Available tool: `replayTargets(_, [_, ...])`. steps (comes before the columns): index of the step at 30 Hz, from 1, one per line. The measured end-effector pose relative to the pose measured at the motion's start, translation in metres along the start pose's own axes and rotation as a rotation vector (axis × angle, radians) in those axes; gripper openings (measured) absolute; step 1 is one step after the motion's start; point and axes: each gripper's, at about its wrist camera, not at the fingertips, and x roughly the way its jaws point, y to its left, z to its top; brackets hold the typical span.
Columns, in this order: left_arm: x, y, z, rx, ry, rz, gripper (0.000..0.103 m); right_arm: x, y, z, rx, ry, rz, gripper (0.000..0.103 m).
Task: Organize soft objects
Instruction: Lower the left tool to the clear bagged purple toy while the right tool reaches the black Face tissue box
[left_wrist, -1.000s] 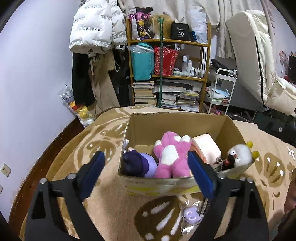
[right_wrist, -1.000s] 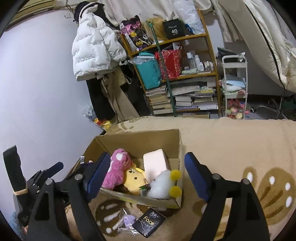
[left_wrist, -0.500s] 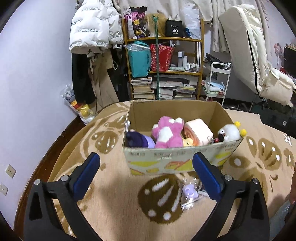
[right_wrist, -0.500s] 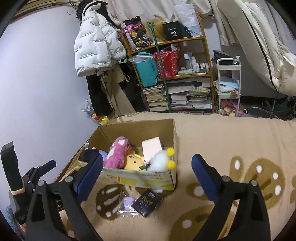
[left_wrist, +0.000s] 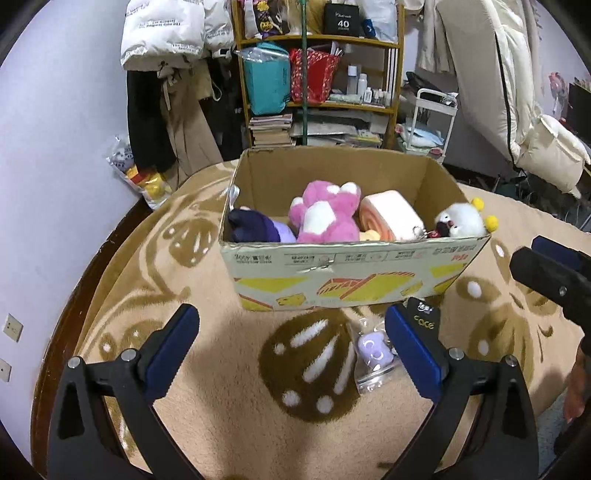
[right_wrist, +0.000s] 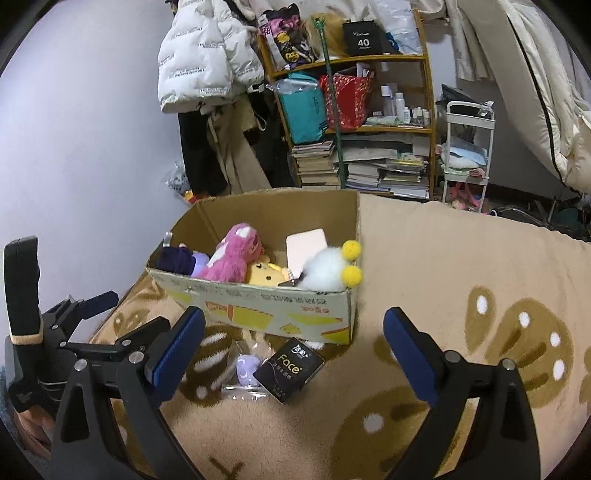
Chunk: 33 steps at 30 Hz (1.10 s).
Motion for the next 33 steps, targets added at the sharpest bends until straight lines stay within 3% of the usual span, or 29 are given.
replayTargets(21, [0.027,-0.005,-0.010,0.024,0.111,-0.034,0.100,0.029,-0.001,-0.015,0.002,0.087,-0.047,0.101])
replayTargets(33, [0.050,-0.014,-0.019,0.051,0.187,-0.066,0.100,0.062,-0.020,-0.029,0.083,0.182,-0.048,0.101])
